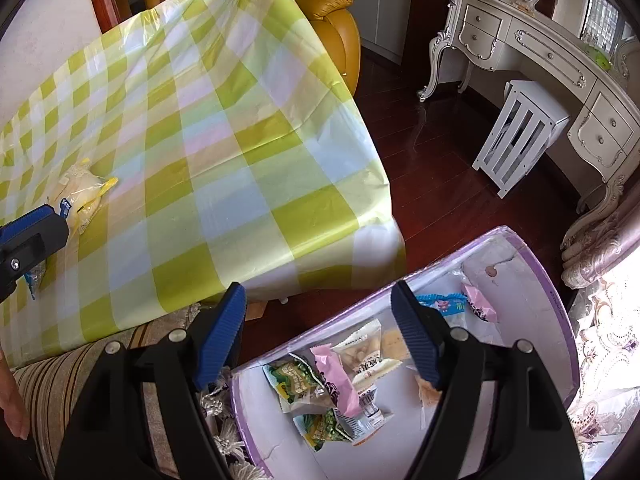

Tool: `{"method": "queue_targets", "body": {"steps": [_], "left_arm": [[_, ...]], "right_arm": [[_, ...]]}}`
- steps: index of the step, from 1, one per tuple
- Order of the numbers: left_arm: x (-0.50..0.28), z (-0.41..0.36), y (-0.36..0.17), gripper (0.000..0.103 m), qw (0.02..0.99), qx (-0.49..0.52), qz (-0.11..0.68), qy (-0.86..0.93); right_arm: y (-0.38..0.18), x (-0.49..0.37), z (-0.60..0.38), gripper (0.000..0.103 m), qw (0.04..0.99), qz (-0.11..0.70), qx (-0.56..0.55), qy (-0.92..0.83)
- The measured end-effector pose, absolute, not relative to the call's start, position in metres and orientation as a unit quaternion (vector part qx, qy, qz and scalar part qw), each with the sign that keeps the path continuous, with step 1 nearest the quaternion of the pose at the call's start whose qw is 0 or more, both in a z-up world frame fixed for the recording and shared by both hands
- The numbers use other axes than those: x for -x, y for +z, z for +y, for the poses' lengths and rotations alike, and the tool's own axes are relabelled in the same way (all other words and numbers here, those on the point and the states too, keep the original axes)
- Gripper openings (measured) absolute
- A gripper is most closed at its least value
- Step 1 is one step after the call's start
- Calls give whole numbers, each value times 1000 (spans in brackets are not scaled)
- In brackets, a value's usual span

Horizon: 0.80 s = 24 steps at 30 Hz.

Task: Organize snacks
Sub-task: 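Move both tools back over the remaining snacks on the table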

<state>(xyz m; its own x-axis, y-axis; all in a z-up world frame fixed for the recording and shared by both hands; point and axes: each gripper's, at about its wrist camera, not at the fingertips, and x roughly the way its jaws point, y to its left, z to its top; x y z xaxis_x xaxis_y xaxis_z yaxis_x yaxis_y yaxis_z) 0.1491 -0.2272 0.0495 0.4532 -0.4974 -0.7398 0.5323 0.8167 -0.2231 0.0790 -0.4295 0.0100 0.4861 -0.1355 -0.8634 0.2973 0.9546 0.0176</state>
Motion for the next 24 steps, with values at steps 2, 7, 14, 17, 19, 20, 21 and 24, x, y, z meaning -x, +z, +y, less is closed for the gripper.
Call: {"method": "queue_targets", "body": {"steps": [2,7,14,17,19,20,21,24], "left_arm": [[-154,-214,50,70,856,-13,426,-292],[-162,-182,45,76,865,-12,426,-264],[-167,-137,45,82,876,-1,418,-241],[-168,-115,45,84,882,3,409,-233],[-171,-101,43,85,883,9,409,-229],[-172,-94,42,85,884,10,408,-229],[-173,-88,41,85,884,10,408,-228],[-175,-71,38,88,884,4,407,-231]], "right_arm": [[13,-84,-423,76,861,488,-82,-117],[17,-97,-402,76,867,485,-78,-86],[20,-111,-373,77,871,484,-71,-43],[22,-116,-361,77,874,480,-68,-30],[24,-120,-354,77,876,478,-63,-22],[24,-122,-350,77,877,477,-61,-18],[25,-125,-346,77,878,475,-58,-13],[28,-132,-333,77,881,471,-45,4]]}}
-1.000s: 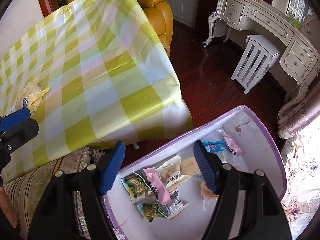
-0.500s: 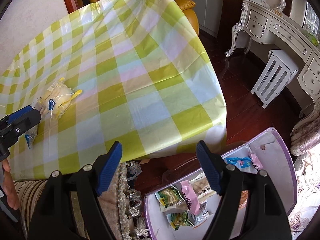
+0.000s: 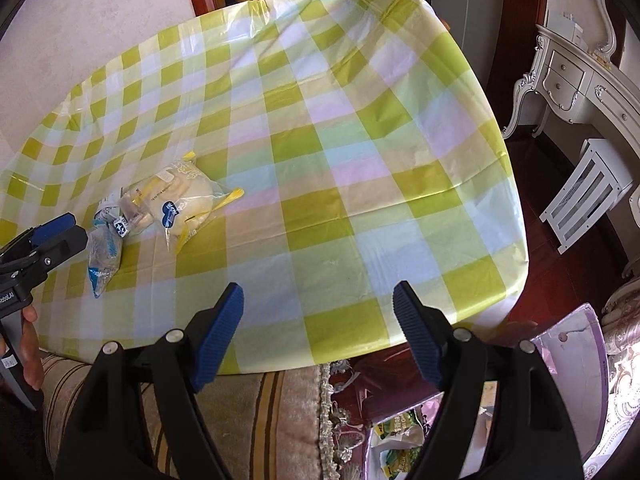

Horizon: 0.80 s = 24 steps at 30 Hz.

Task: Organize snacks
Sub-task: 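Move both tools back over the remaining snacks on the table, then lower the left tool onto the blue-trimmed clear packet while the right approaches the bun bag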

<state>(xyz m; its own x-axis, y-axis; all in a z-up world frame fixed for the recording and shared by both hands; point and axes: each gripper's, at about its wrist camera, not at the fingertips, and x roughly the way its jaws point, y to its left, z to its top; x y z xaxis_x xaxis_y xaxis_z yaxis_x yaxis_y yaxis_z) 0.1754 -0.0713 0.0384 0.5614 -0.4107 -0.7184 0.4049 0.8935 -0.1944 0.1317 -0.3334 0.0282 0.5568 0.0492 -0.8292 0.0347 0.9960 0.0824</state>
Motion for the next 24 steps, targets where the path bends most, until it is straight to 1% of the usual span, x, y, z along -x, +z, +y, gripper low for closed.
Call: {"method": "queue_targets", "body": {"steps": [7,12,17,24], "left_arm": [[-183,-50,18,89,873,-40,426,-233],[-185,-54,5,89,863,-89,432,-248],[-190,-60,-6,89,858,-134,434,-241],[-200,-62,-16,88,850,-135,441,-253]], "right_arm": [[35,-151,-301,78,887,459,-2,47],[38,-167,-273,82,888,450,37,83],[34,-186,-247,82,885,447,64,112],[26,-210,-217,82,880,440,118,134]]}}
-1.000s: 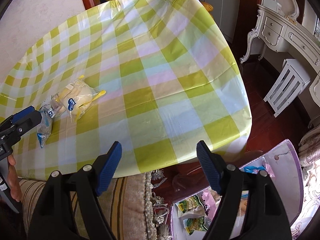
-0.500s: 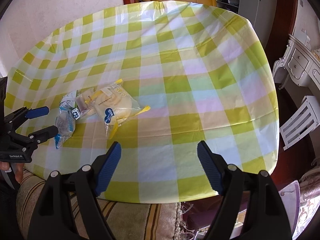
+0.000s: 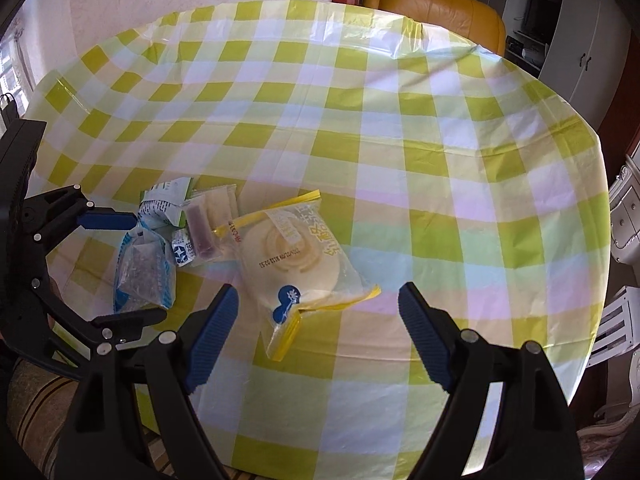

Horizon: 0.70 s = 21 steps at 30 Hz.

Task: Organize snacks
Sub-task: 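Lower the left tool onto the blue-trimmed clear packet while the right approaches the bun bag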

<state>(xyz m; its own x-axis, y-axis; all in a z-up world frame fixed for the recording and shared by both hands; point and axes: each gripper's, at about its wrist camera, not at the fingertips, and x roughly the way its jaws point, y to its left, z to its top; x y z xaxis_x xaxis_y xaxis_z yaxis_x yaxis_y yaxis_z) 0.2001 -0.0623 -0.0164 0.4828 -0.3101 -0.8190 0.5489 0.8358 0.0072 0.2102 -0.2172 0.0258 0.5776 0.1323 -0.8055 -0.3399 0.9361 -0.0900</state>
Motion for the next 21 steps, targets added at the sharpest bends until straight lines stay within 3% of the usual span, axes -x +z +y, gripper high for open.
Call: {"method": "queue_targets", "body": {"steps": [7,21], "left_arm": [[-203,-63,-21,79,844,-122,447,-270],[-204,-50,-16,70,844,-66,449,-285]], "right_arm": [[14,-228,-198,83,865,447,165,157],[-11,-254,-191,85,838,487,158,186]]}}
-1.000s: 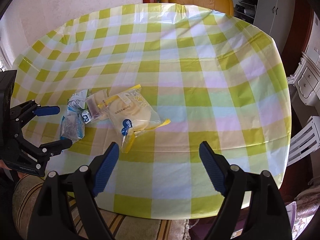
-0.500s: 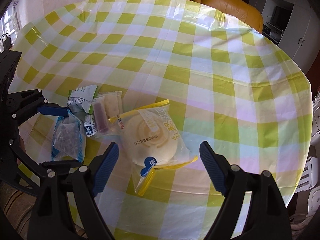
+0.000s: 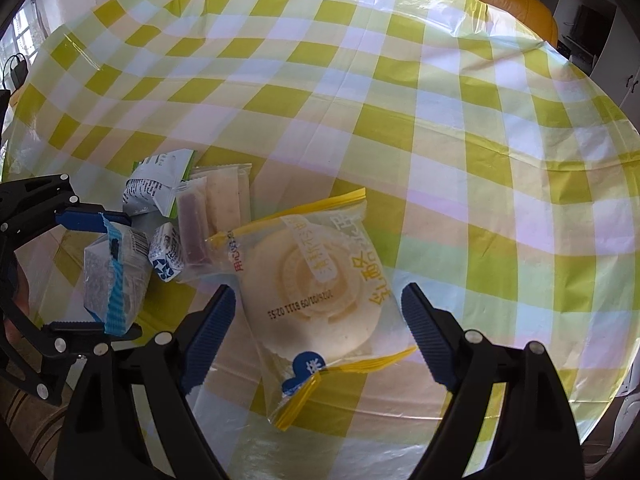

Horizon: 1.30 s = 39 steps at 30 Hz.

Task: Organize snacks
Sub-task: 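Lower the left tool onto the blue-trimmed clear packet while the right approaches the bun bag, then grasp the blue-trimmed packet with the left tool while the right grasps the yellow-zip bun bag, then lift both held snacks and carry them over the purple-rimmed box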

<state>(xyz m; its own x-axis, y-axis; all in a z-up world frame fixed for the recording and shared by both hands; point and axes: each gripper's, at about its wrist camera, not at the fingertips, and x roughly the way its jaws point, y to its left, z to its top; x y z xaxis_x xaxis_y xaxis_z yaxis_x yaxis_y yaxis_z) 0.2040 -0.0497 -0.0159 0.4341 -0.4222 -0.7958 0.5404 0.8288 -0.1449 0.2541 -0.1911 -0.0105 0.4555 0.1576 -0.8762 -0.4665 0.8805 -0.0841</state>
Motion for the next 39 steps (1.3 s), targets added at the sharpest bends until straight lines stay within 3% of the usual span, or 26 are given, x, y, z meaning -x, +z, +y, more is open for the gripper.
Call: {"method": "queue_targets", "body": {"steps": [17,20,23,39], "left_arm": [[-201,-44,-9,55,858,-38,431,-277],[-201,-41,-8,54,861,-29,429,-273],[-201,-40,-7,51,862,-23,427,-272],[-194,-33,6,50,876,14,400,-269]], "right_arm": [[-32,-269,-198,88,832,515,110,173],[-32,-266,-200,81,837,511,102,165],[-29,-261,-204,68,842,508,95,155],[-17,-228,-231,65,855,504,57,110]]}}
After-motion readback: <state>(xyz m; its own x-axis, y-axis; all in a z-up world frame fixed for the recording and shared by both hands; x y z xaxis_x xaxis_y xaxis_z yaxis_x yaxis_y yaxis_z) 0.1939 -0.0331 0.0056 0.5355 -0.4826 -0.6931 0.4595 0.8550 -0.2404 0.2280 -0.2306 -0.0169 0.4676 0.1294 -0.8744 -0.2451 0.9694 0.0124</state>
